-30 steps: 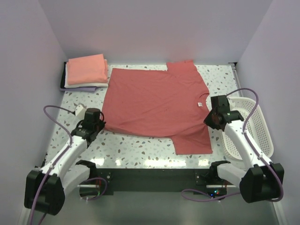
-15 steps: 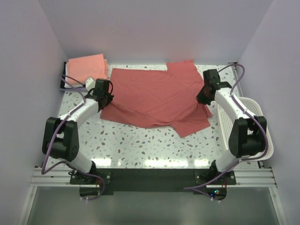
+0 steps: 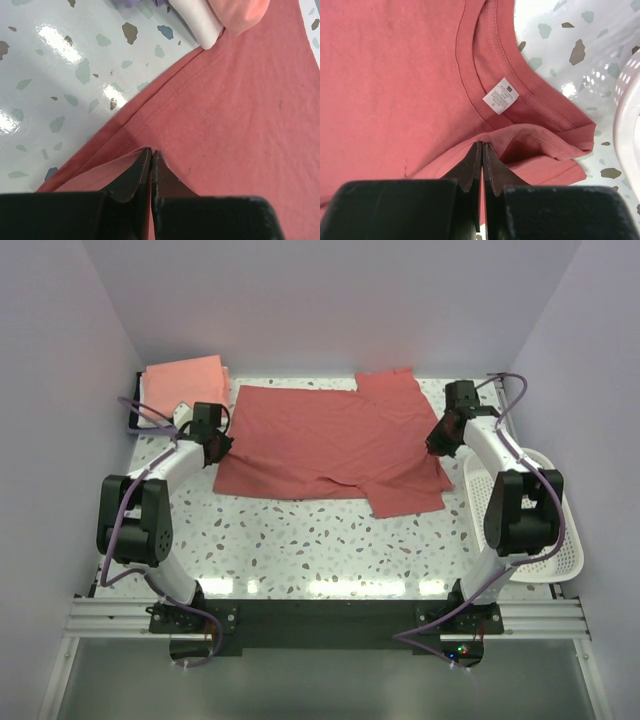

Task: Fold and stack the t-shirts
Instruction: Fold the tshirt

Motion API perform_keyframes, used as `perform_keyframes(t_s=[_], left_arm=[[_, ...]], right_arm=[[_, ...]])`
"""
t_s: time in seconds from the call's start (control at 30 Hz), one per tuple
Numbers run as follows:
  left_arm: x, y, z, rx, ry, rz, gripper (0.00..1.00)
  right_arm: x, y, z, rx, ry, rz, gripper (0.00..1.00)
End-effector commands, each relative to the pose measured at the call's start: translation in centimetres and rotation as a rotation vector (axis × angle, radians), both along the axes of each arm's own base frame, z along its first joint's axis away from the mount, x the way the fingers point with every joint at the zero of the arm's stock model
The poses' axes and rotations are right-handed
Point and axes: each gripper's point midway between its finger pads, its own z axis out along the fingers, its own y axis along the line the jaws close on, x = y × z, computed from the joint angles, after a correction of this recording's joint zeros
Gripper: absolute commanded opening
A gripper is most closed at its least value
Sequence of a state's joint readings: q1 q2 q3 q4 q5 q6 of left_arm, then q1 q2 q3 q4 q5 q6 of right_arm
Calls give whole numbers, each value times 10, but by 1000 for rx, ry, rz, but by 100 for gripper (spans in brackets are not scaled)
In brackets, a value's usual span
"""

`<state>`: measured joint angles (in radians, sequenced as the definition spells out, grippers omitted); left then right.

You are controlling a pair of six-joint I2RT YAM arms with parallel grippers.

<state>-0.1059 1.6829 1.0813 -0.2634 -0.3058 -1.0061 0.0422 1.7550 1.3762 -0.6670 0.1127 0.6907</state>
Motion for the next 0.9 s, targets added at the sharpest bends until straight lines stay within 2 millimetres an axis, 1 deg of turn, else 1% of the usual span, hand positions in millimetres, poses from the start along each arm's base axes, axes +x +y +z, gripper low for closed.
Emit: perform_keyframes(t_s=[0.0,0.07,0.23,0.27,0.33,0.37,0.43,0.5,0.57,0.6,0.67,0.7,0.73,0.8,0.87], left_arm=[[14,7,20,0,-68,8,0],[14,9,20,1,-71,11,0],[16,14,19,-10,-70,20,0],[18,14,20,-10,-73,17,0],[19,16,17,-11,-66,21,0],[21,16,19,-11,-72,18,0],[22,18,16,-10,-60,23,0],[24,19,16,-12,-59,25,0],[23,20,14,-9,-55,26,0],[23,20,14,-9,-53,26,0],[22,20,10,-11,-44,26,0],[23,20,8,-13,-42,25,0],[24,20,7,-15,-42,25,0],[24,20,5,-17,-36,25,0],[23,22,4,-18,-32,29,0]], right_arm=[[13,-8,21,19,-82,-7,0],[14,-10,23,27,-92,-11,0],[20,-4,25,63,-103,-4,0],[21,-16,24,64,-101,-35,0],[22,-18,23,77,-103,-42,0],[23,-19,21,81,-102,-47,0],[27,-19,23,88,-108,-46,0],[31,-19,22,94,-105,-44,0],[36,-17,25,101,-117,-39,0],[38,-16,23,102,-111,-39,0],[44,-17,28,101,-125,-37,0],[45,-17,24,101,-113,-39,0],[49,-17,27,100,-123,-35,0],[52,-13,22,119,-109,-17,0],[57,-11,25,124,-118,-6,0]])
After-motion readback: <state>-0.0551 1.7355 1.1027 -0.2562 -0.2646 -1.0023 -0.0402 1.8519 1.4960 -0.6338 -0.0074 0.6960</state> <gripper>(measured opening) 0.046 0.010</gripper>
